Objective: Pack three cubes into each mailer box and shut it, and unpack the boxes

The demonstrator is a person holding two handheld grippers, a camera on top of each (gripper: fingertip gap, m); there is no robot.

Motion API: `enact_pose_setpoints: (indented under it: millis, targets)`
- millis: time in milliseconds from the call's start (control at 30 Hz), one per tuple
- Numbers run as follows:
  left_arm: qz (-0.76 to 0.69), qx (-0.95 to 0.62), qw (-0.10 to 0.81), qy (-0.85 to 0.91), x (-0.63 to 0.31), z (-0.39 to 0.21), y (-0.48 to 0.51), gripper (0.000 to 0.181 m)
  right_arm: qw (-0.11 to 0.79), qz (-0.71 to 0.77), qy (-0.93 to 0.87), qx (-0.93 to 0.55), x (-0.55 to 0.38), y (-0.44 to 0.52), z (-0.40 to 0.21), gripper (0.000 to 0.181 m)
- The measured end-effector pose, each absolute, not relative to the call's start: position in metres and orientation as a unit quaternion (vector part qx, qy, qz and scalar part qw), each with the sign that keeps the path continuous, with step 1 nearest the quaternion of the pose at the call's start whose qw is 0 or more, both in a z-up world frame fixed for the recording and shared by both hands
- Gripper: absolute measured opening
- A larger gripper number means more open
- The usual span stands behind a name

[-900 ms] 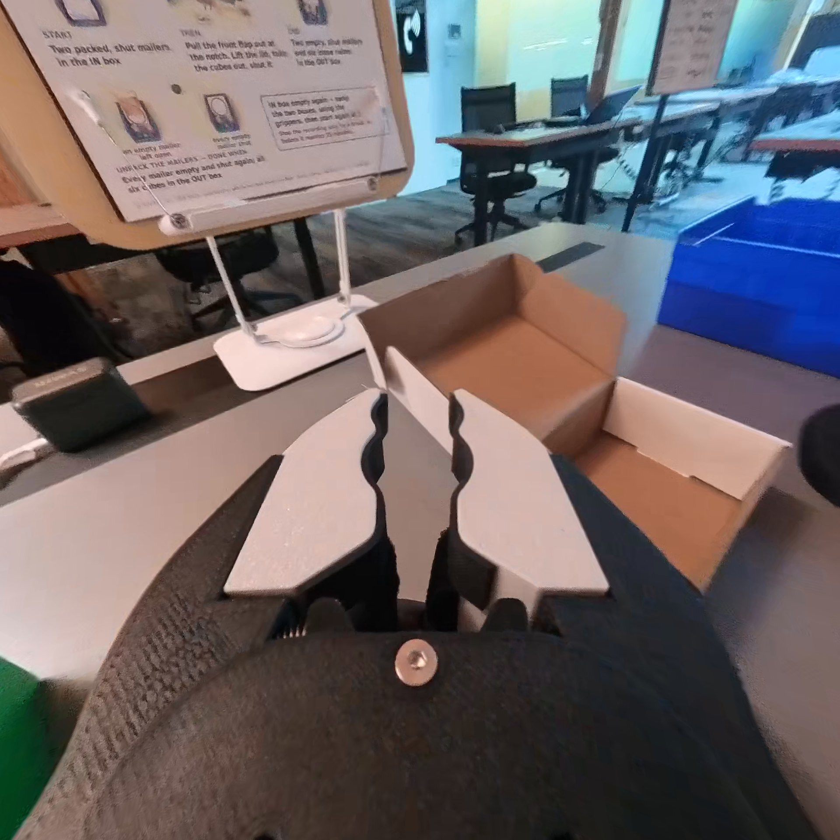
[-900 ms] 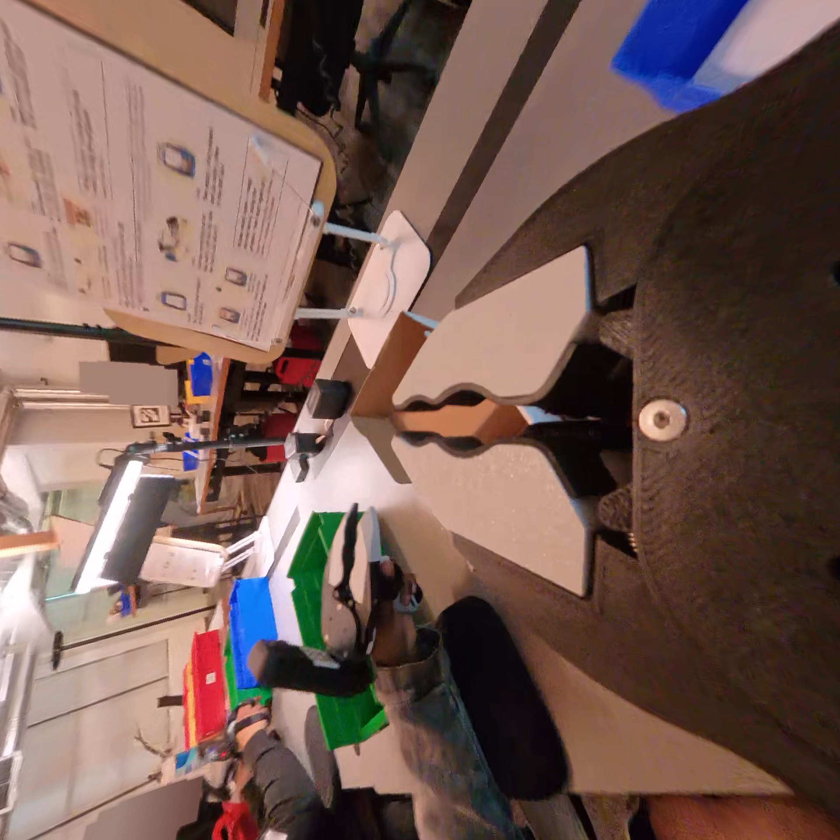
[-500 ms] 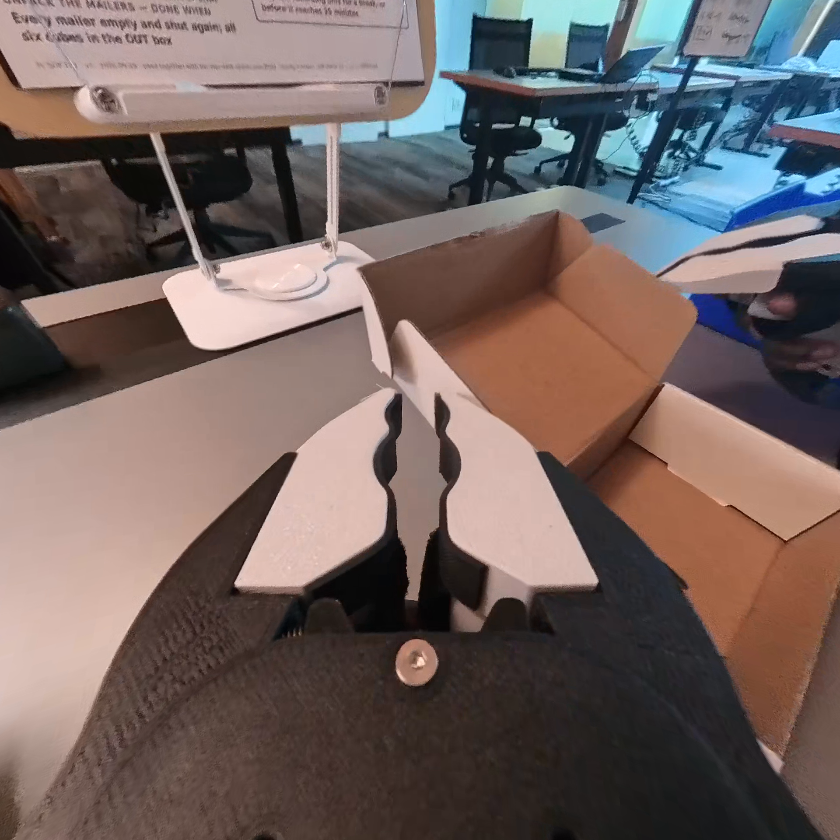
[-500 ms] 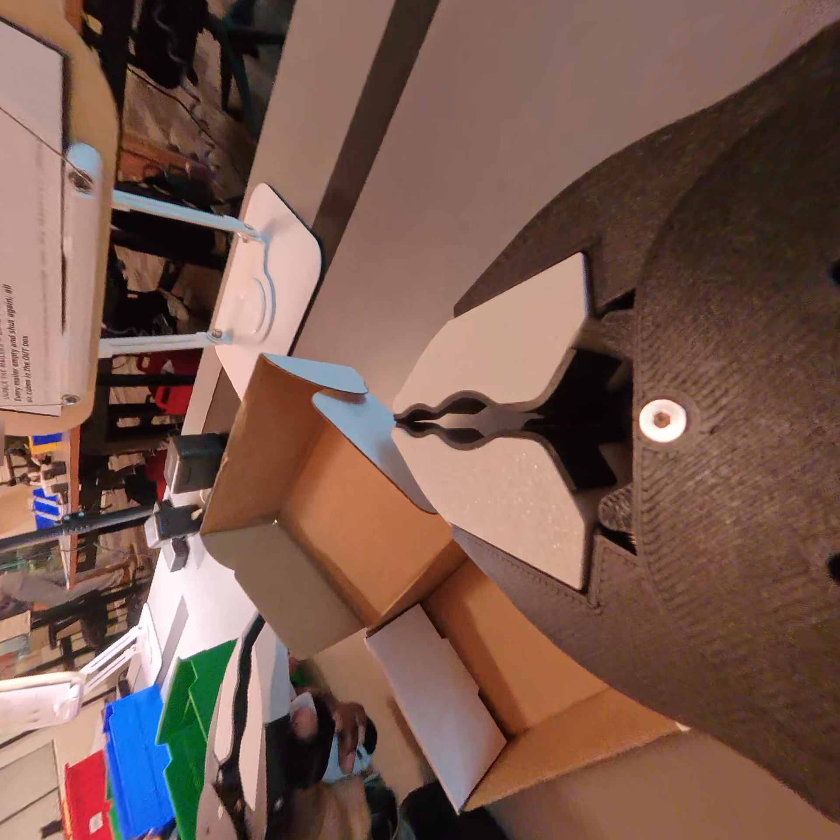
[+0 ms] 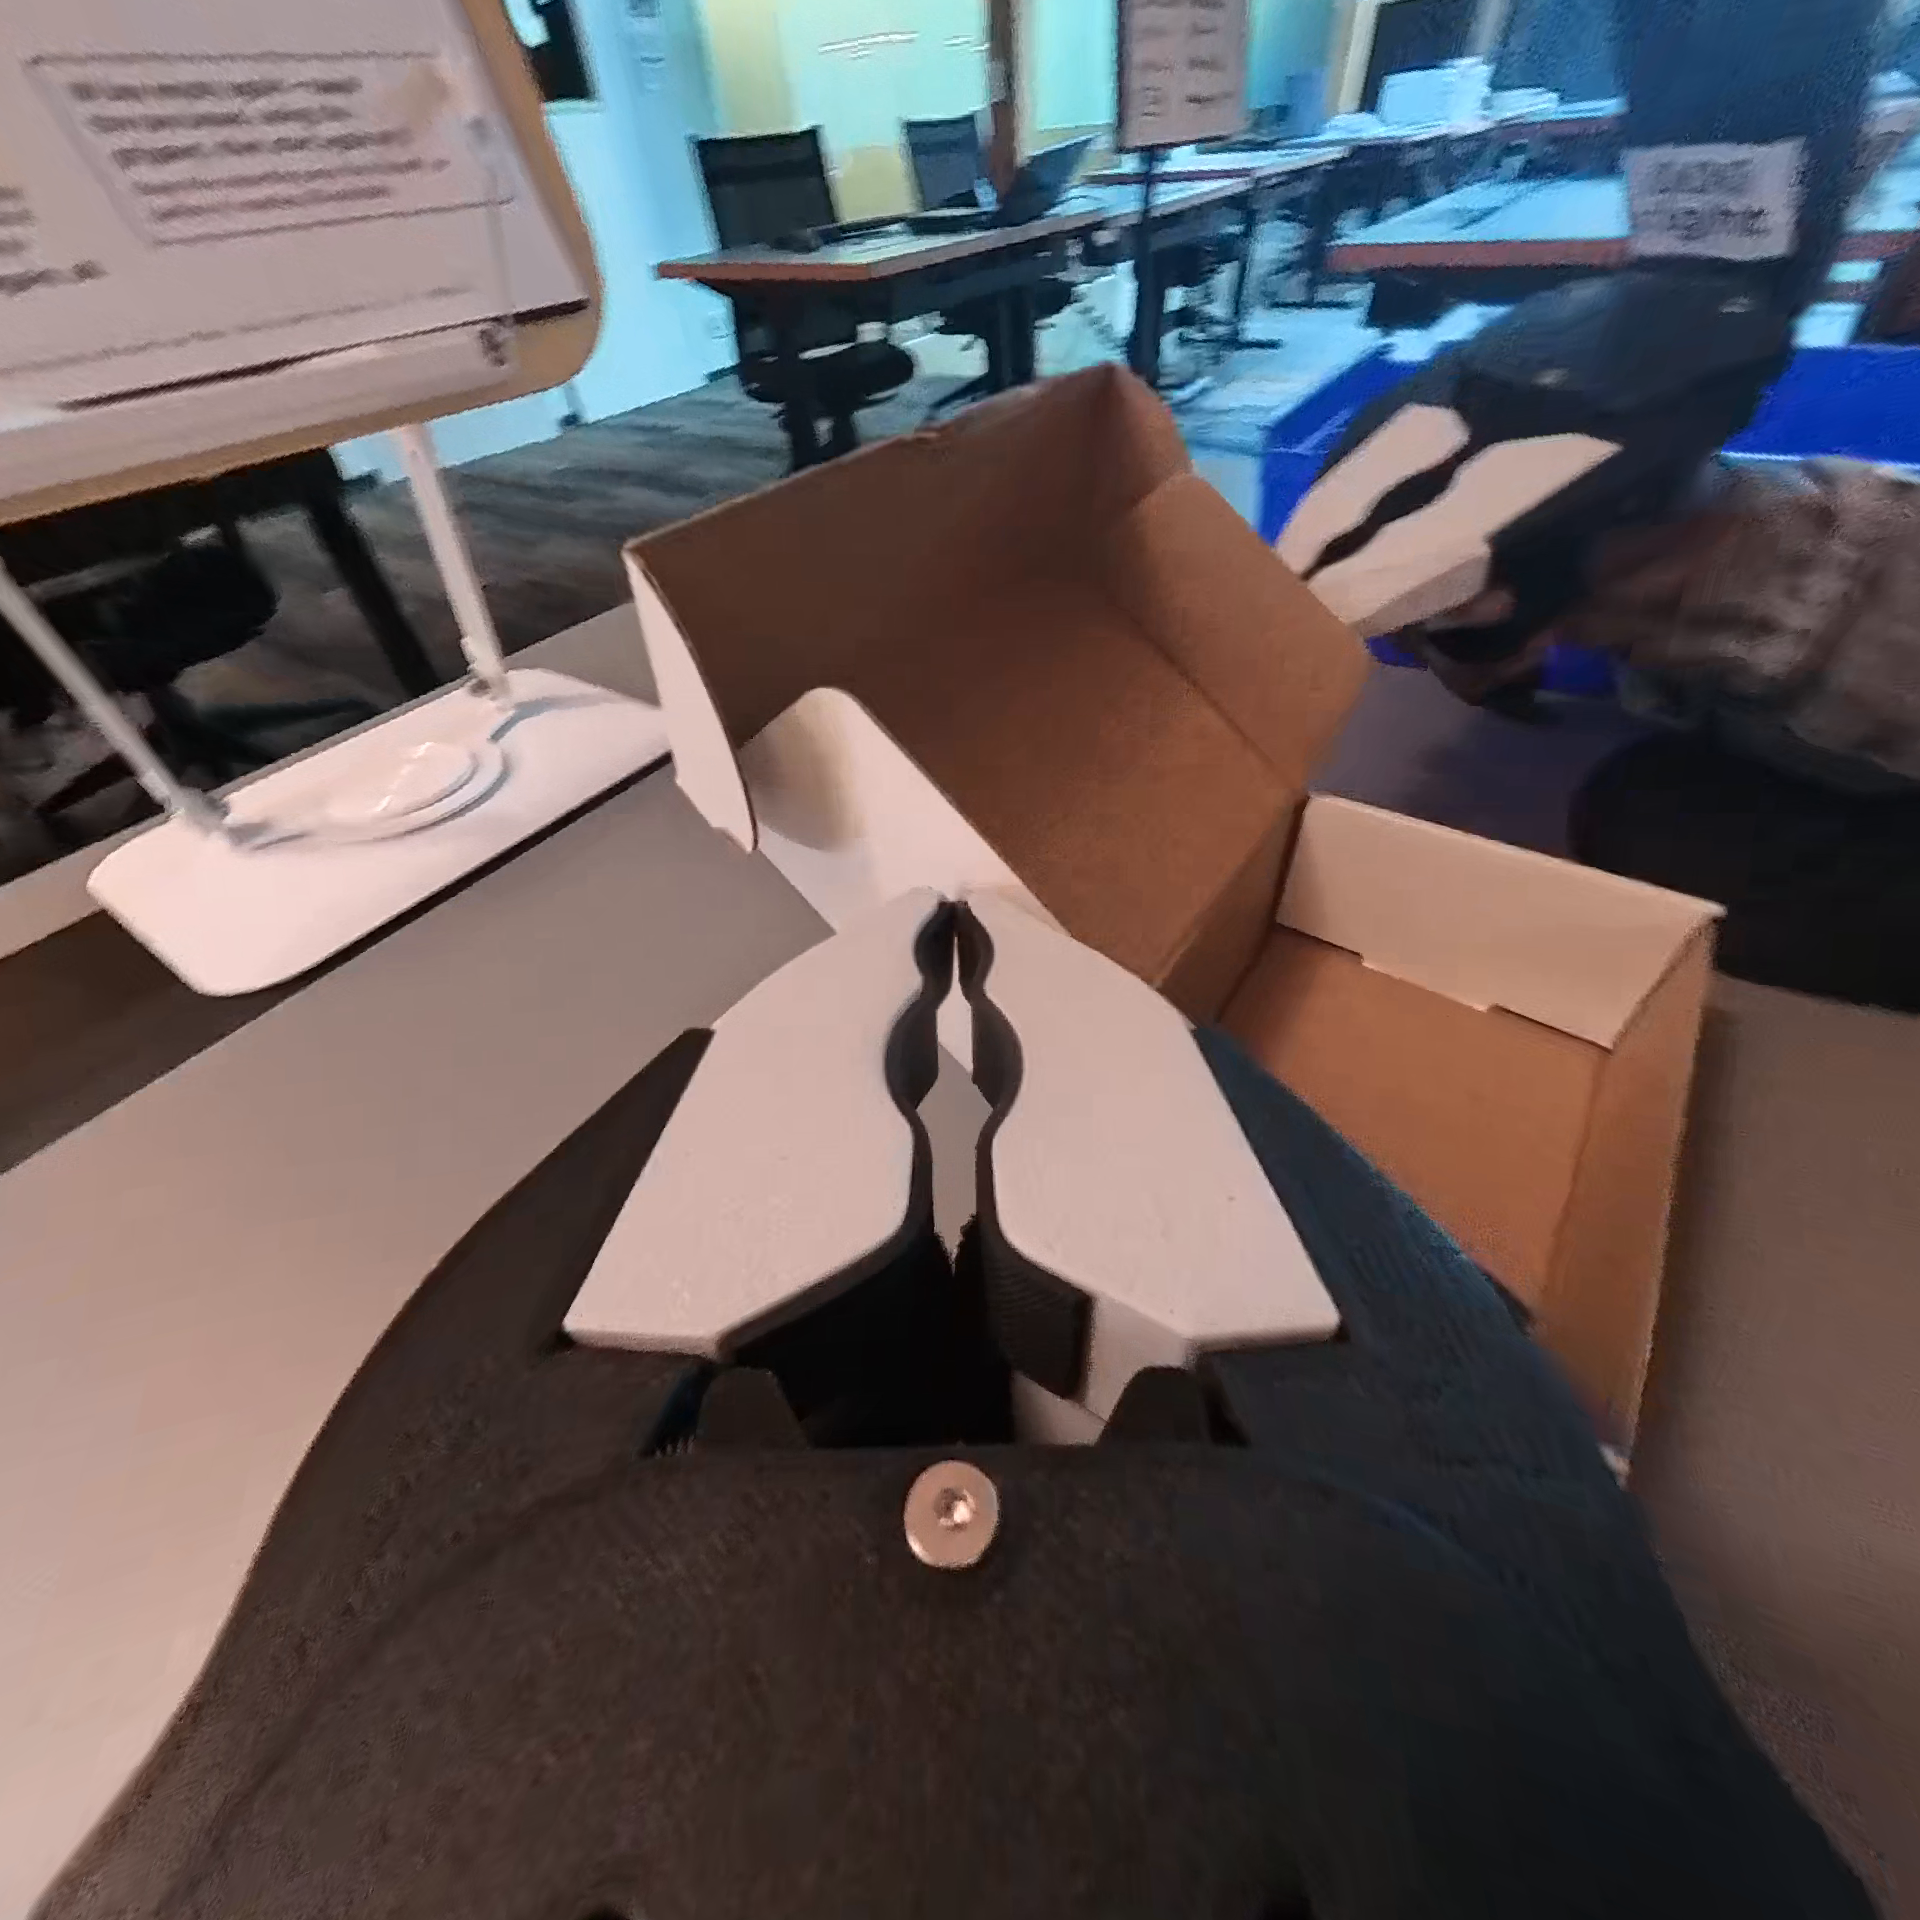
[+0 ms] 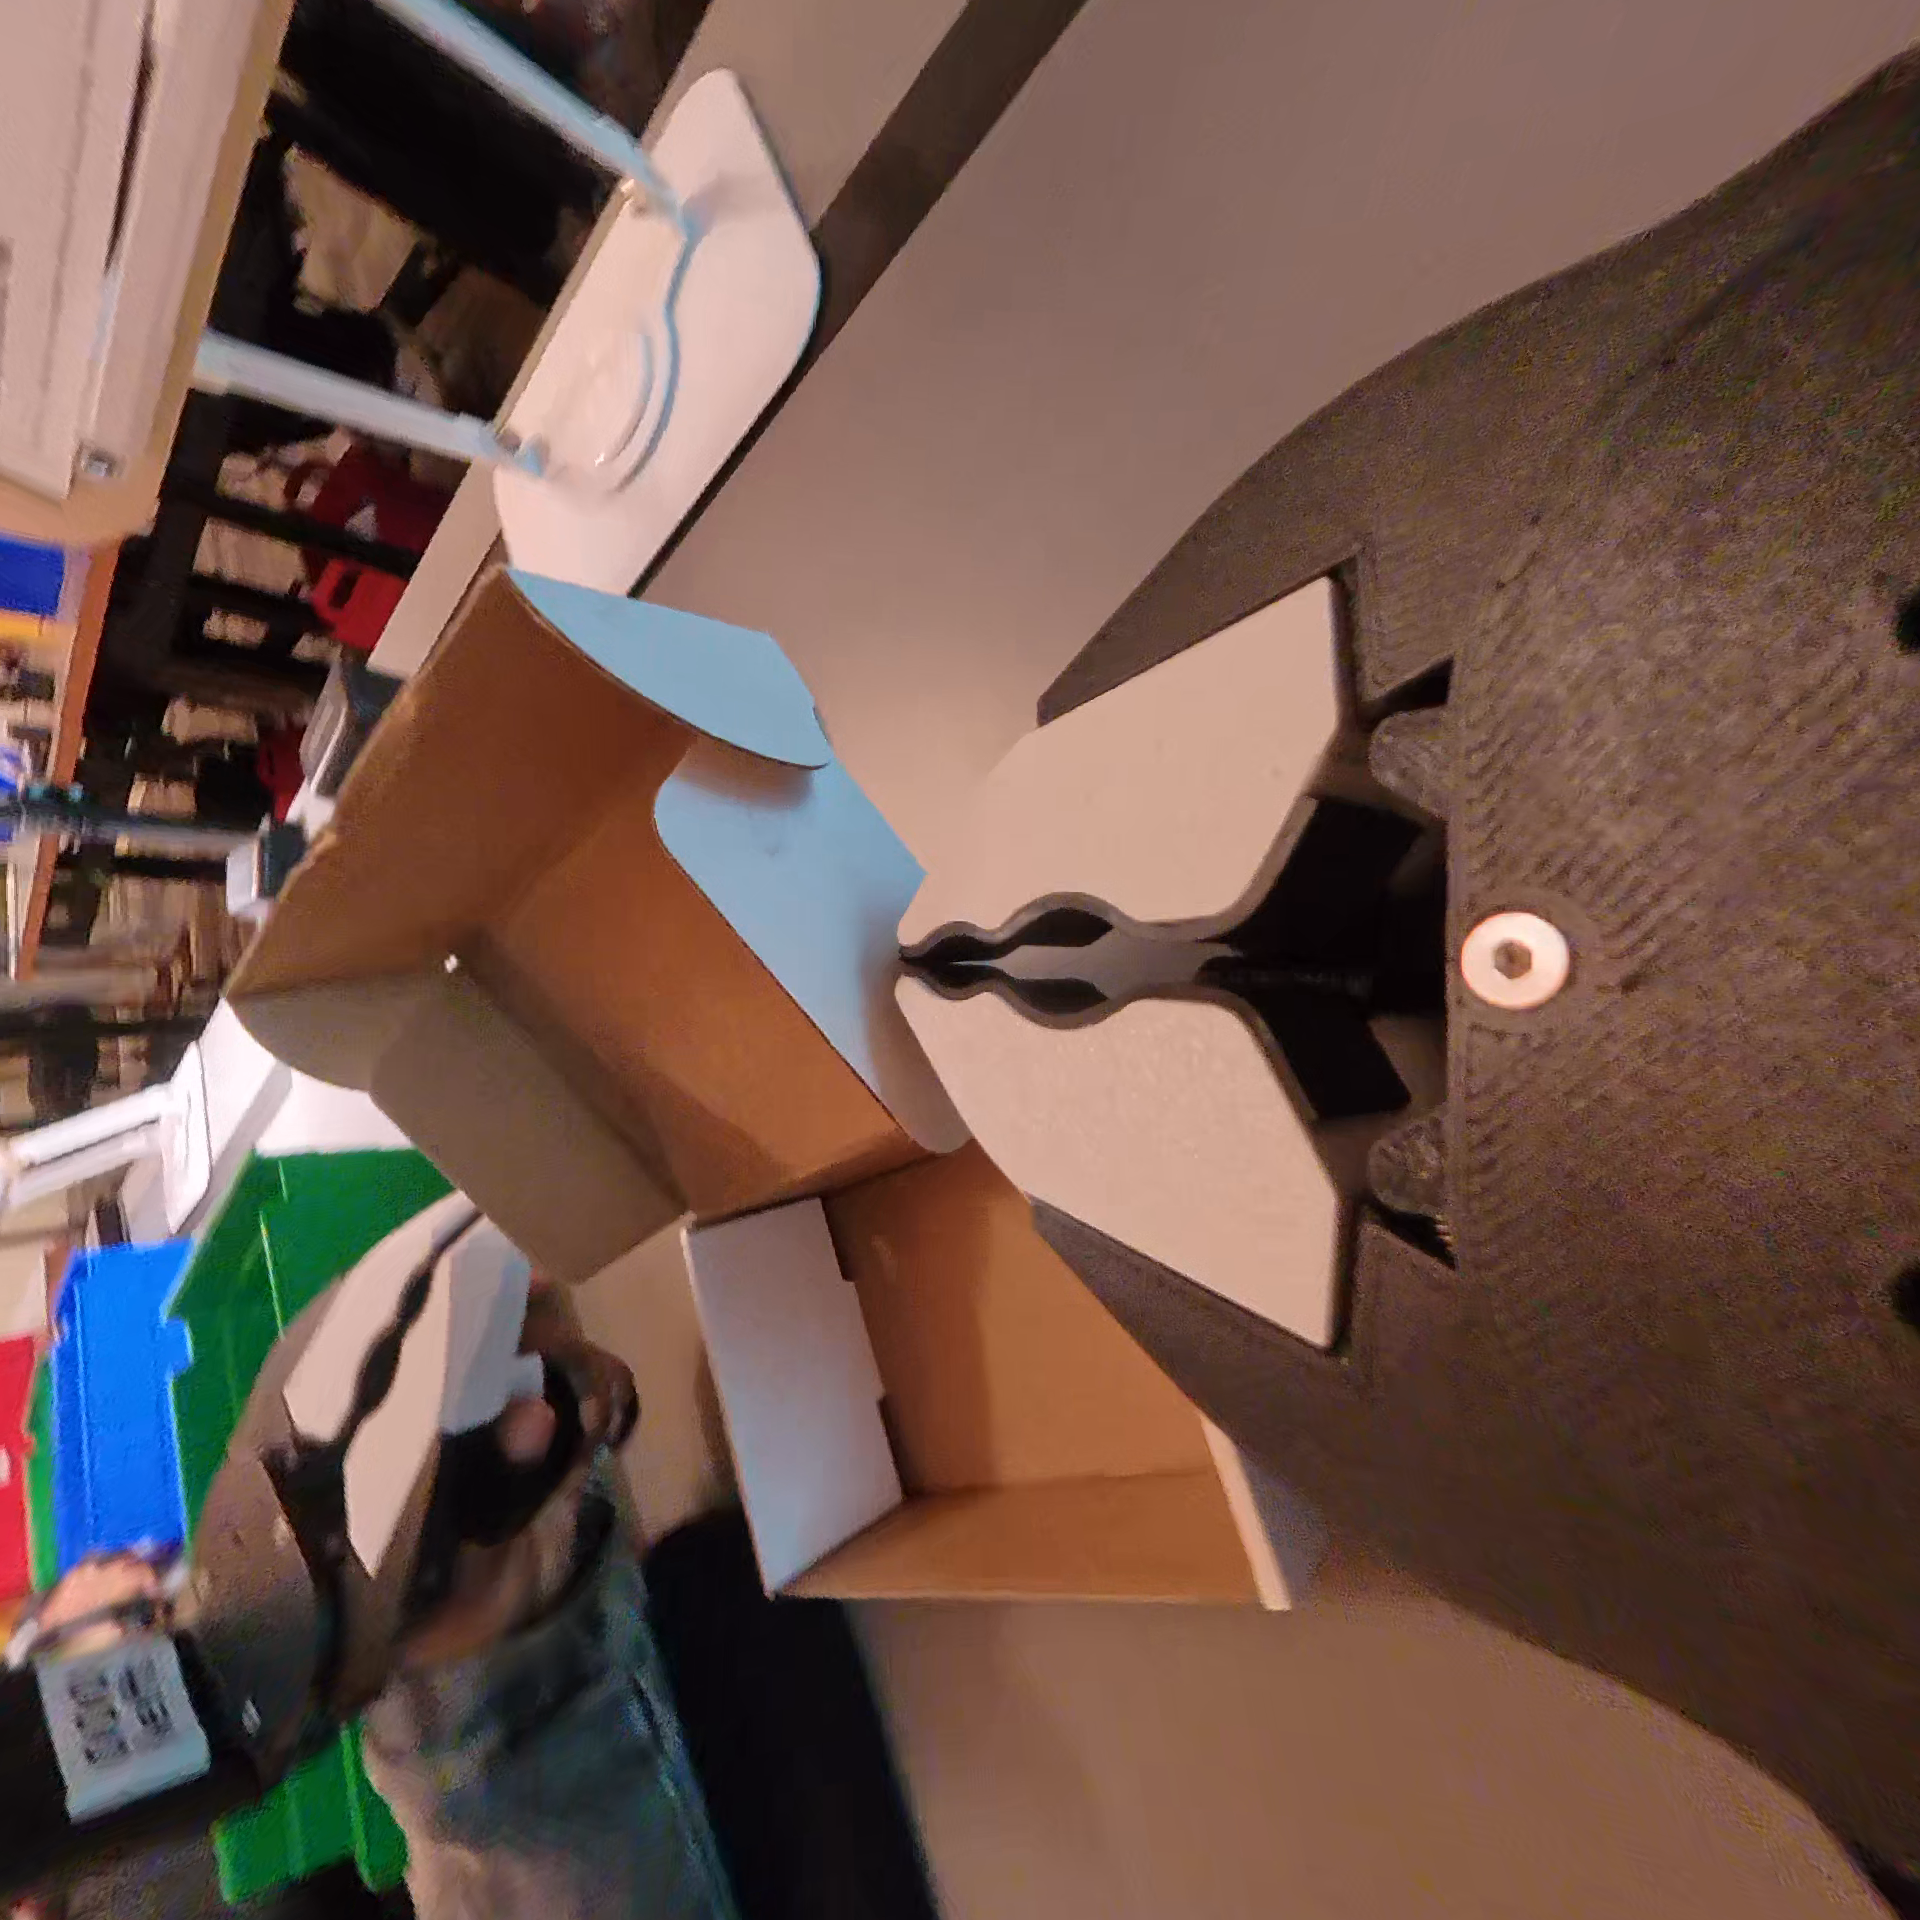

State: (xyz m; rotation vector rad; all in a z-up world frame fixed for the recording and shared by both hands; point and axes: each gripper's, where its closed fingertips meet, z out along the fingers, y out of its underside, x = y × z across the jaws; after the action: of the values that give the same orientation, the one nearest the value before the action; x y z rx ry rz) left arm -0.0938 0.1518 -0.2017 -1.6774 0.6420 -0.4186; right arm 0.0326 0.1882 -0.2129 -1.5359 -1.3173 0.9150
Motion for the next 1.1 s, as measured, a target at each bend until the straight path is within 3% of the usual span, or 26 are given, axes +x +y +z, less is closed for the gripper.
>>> enact_pose_setpoints:
  millis: [267,533,600,667,767,867,967,1100]
  targets:
    - [-0.205,-0.661,0.589,0.417,-0.076,-0.208,0.105,0.000,0.454,0.332,-0.660,-0.498,0.040,0.142,-0.215,0.000]
    - [-0.153,-0.693,0.502,0.494,-0.074,-0.249,0.089,0.006,0.385,0.278,-0.712,-0.518,0.052,0.132,-0.250,0.003]
    - [-0.137,-0.699,0.503,0.489,-0.081,-0.245,0.085,0.018,0.389,0.254,-0.711,-0.528,0.060,0.136,-0.248,0.010]
    - [-0.111,-0.694,0.520,0.485,-0.089,-0.242,0.078,0.030,0.416,0.231,-0.698,-0.535,0.070,0.138,-0.241,0.029]
    - [-0.043,-0.639,0.596,0.484,-0.091,-0.223,0.071,0.059,0.484,0.209,-0.682,-0.507,0.079,0.128,-0.228,0.059]
    - [0.019,-0.547,0.661,0.513,-0.071,-0.203,0.056,0.071,0.556,0.134,-0.696,-0.434,0.076,0.109,-0.224,0.075]
    - [0.092,-0.506,0.661,0.546,-0.058,-0.204,0.056,0.068,0.630,0.062,-0.688,-0.355,0.066,0.096,-0.209,0.064]
    - [0.089,-0.492,0.665,0.555,-0.051,-0.201,0.050,0.037,0.649,0.060,-0.685,-0.326,0.060,0.090,-0.203,0.036]
